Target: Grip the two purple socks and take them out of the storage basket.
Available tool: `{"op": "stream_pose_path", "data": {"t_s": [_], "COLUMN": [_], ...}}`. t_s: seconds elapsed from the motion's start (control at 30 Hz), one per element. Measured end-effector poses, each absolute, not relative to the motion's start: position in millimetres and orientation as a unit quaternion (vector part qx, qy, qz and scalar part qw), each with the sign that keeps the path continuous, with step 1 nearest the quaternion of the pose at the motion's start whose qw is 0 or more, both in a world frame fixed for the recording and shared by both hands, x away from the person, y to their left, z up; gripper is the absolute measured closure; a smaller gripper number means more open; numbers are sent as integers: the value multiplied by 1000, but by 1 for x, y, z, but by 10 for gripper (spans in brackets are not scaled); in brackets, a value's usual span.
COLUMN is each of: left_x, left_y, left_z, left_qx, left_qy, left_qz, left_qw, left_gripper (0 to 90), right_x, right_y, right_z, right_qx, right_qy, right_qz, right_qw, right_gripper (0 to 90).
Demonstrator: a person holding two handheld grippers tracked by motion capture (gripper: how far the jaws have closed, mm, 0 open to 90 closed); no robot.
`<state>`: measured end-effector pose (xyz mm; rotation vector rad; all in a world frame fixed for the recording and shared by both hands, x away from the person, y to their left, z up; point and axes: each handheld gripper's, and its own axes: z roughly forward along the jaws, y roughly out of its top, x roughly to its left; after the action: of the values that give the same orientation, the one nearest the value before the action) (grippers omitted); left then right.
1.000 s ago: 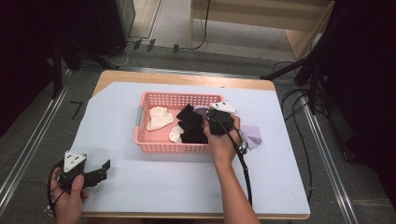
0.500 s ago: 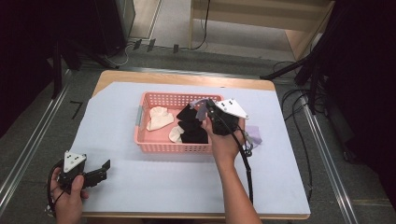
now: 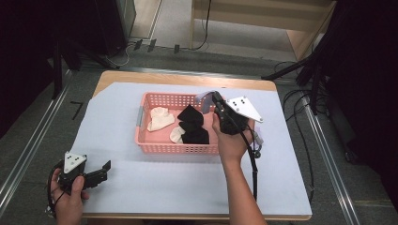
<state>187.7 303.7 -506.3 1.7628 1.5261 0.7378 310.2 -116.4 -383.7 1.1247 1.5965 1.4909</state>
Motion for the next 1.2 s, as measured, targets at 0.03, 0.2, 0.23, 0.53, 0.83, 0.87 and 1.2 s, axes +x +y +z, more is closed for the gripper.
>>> {"op": "stream_pose_path", "data": {"t_s": [0.03,0.2,0.23,0.53,0.83,0.87,1.2], "left_x": [188,188,188,188,188,188,187], "left_y": [304,304,304,304,303,303,303], "left_z": [-506,-506,-506,-506,-506,-506,-506], "left_qx": [678,678,678,679,678,678,678], "left_qy": [586,587,586,585,585,585,585], "left_qz": [284,283,284,283,285,285,286], "left_qw": [341,342,341,341,342,342,341], "left_gripper": [137,137,137,137,137,137,137], "right_x": [309,306,305,299,295,295,300], "right_y": [-119,-132,-136,-177,-208,-211,-234], "right_z": [-381,-375,-374,-377,-392,-395,-432], "right_qx": [432,438,439,468,497,501,539], "right_qy": [607,594,592,569,555,553,557], "right_qz": [575,579,578,568,554,552,519], "right_qw": [339,347,349,368,372,373,360], "right_gripper": [900,899,899,899,899,899,898]}}
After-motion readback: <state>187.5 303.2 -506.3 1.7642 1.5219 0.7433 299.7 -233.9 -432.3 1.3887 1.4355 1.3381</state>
